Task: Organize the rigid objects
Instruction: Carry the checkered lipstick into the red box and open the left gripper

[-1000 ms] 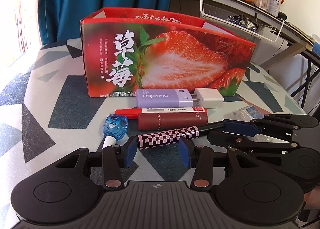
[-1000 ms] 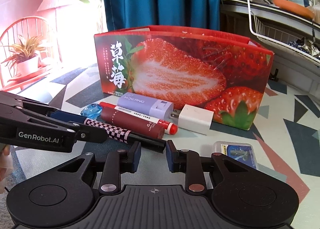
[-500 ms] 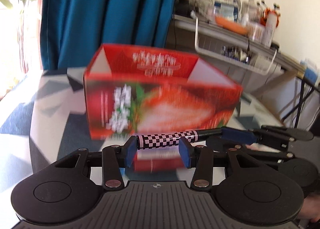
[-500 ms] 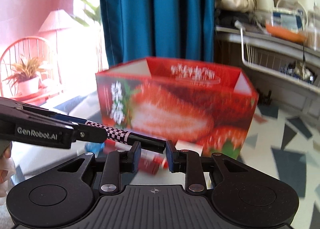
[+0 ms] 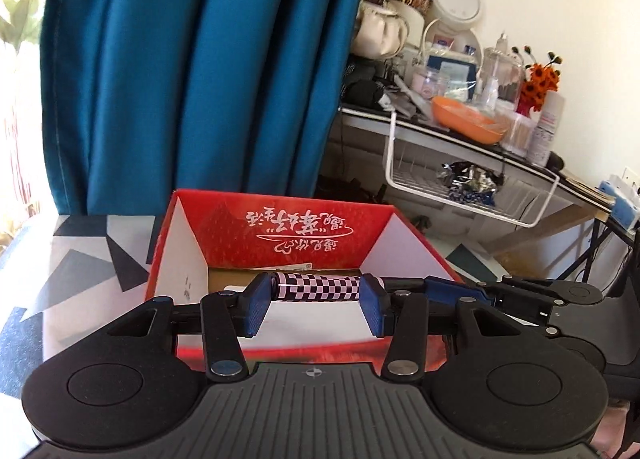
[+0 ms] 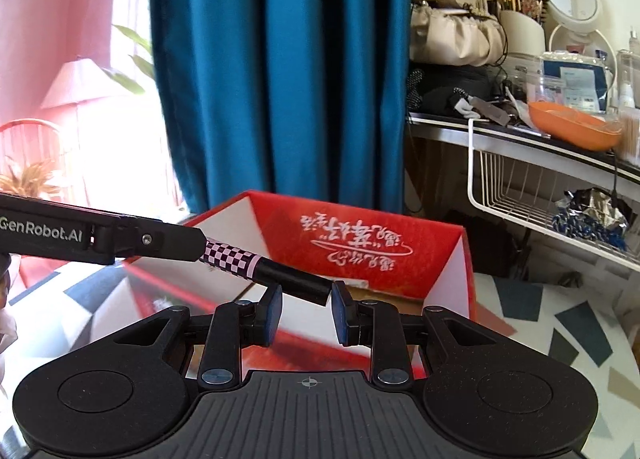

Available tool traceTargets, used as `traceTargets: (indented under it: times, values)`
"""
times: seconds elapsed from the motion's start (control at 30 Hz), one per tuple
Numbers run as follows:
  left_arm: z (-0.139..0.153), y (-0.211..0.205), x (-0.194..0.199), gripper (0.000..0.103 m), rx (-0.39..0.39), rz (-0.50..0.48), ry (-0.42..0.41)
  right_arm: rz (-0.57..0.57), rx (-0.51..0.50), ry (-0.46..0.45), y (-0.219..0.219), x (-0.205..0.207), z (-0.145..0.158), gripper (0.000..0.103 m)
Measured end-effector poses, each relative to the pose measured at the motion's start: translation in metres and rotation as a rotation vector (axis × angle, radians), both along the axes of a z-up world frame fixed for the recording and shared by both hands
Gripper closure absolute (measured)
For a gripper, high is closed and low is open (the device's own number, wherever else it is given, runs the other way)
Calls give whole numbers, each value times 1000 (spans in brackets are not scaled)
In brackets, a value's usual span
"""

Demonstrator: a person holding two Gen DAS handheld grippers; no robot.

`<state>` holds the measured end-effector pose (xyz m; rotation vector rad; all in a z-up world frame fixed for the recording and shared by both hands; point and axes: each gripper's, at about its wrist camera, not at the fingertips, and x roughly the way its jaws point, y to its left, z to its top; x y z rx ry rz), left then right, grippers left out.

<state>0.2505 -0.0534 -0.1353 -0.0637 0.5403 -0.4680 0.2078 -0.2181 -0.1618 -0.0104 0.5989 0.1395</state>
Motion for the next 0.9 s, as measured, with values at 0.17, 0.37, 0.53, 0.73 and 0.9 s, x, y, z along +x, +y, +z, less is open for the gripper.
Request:
traceTargets:
  times: [0.17,0.37,0.53,0.73,0.9]
  values:
    - [-10,-1,40,53,-45,4,104,-6,-14,71,-10,35,-10,78]
    - [-34,-4,70,53,-48,-2,223,-33,25,209,-23,67,-31,78]
    - [-49,-4,78,49,-54,7,277,-32,15,275,-23,76,-43,78]
    - [-57,-9,86,49,-25,14,296,-47,39,319,-25,85,-49,78]
    - [-62,-11,87,46,-10,14,301,-76,77,348,-29,88,-52,76]
